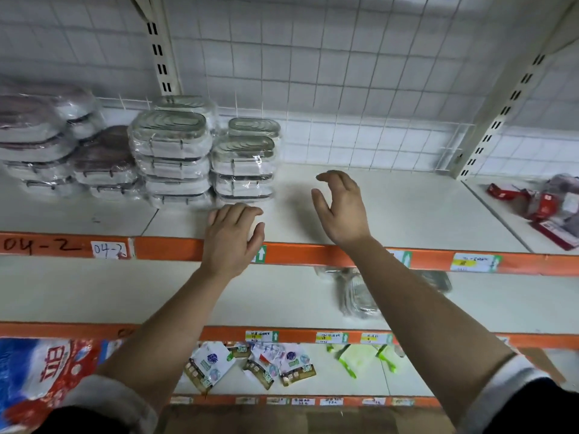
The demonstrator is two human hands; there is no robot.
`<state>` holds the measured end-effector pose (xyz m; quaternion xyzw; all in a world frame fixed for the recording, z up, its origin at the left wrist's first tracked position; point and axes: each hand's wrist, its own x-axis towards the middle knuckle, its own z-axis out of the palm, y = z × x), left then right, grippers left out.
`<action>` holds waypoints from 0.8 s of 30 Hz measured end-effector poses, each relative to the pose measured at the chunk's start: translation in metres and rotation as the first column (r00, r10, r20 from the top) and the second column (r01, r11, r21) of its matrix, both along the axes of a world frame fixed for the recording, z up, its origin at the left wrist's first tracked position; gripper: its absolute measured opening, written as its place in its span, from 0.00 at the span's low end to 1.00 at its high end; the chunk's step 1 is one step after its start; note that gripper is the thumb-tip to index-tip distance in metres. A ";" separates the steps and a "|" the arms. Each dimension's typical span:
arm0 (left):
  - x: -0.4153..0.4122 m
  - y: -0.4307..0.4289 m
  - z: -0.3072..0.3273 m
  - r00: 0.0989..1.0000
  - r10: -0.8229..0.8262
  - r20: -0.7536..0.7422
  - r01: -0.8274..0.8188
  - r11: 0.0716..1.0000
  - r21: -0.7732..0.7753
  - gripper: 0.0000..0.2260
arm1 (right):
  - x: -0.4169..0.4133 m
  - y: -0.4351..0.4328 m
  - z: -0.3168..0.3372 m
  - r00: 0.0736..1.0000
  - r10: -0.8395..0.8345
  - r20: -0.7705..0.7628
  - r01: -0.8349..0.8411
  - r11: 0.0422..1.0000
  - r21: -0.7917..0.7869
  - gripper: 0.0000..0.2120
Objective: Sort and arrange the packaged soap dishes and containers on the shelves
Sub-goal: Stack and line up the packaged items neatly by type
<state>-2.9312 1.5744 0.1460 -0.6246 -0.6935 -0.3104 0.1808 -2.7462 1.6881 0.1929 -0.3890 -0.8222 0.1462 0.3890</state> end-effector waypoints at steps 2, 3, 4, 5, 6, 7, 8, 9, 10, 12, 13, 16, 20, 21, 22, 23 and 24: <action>0.030 0.000 0.001 0.998 -0.057 -0.007 0.057 0.998 0.012 0.15 | 0.034 -0.006 -0.006 0.999 -0.045 -0.008 0.045 0.999 -0.001 0.13; 0.044 0.001 0.002 0.997 -0.080 -0.011 0.080 0.997 0.014 0.15 | 0.050 -0.009 -0.010 0.998 -0.066 -0.004 0.066 0.998 -0.001 0.12; 0.062 0.001 0.003 0.995 -0.103 -0.014 0.103 0.995 0.015 0.15 | 0.070 -0.012 -0.013 0.996 -0.088 -0.003 0.088 0.996 0.000 0.12; 0.077 0.000 0.002 0.993 -0.120 -0.018 0.121 0.992 0.019 0.14 | 0.087 -0.016 -0.015 0.994 -0.109 0.001 0.109 0.994 0.000 0.11; 0.092 0.000 0.002 0.990 -0.139 -0.021 0.139 0.990 0.020 0.13 | 0.103 -0.019 -0.018 0.991 -0.131 0.001 0.131 0.991 -0.002 0.11; 0.111 -0.002 -0.001 0.986 -0.163 -0.029 0.164 0.986 0.023 0.13 | 0.124 -0.024 -0.021 0.987 -0.158 0.002 0.158 0.987 -0.002 0.11; 0.125 -0.003 -0.004 0.983 -0.181 -0.039 0.182 0.983 0.023 0.12 | 0.140 -0.028 -0.024 0.983 -0.181 0.004 0.181 0.983 0.001 0.10; 0.143 -0.006 -0.008 0.979 -0.200 -0.047 0.201 0.979 0.018 0.12 | 0.159 -0.034 -0.027 0.980 -0.201 0.001 0.201 0.980 0.002 0.10; 0.157 -0.009 -0.013 0.976 -0.210 -0.053 0.211 0.977 0.009 0.12 | 0.175 -0.039 -0.030 0.977 -0.215 0.001 0.215 0.977 0.000 0.09; 0.185 -0.014 -0.023 0.973 -0.225 -0.042 0.225 0.974 -0.016 0.13 | 0.207 -0.049 -0.041 0.971 -0.238 0.018 0.238 0.971 -0.008 0.08; 0.195 -0.017 -0.028 0.972 -0.231 -0.028 0.231 0.973 -0.028 0.13 | 0.220 -0.054 -0.047 0.968 -0.249 0.033 0.249 0.968 -0.017 0.07; 0.226 -0.026 -0.045 0.968 -0.252 0.011 0.252 0.963 -0.095 0.14 | 0.257 -0.069 -0.071 0.961 -0.269 0.063 0.273 0.960 -0.064 0.09; 0.259 -0.033 -0.073 0.966 -0.243 0.089 0.258 0.940 -0.222 0.18 | 0.292 -0.081 -0.102 0.959 -0.267 0.090 0.278 0.951 -0.139 0.10; 0.264 -0.034 -0.079 0.964 -0.242 0.112 0.263 0.932 -0.249 0.19 | 0.296 -0.081 -0.108 0.959 -0.268 0.095 0.281 0.947 -0.157 0.11; 0.269 -0.034 -0.087 0.962 -0.239 0.132 0.267 0.924 -0.275 0.20 | 0.300 -0.081 -0.116 0.957 -0.269 0.106 0.284 0.942 -0.181 0.12; 0.273 -0.033 -0.094 0.960 -0.238 0.147 0.273 0.915 -0.297 0.20 | 0.302 -0.079 -0.122 0.956 -0.268 0.118 0.287 0.937 -0.197 0.14; 0.277 -0.030 -0.103 0.959 -0.236 0.158 0.276 0.905 -0.323 0.21 | 0.302 -0.077 -0.130 0.956 -0.264 0.131 0.287 0.934 -0.214 0.15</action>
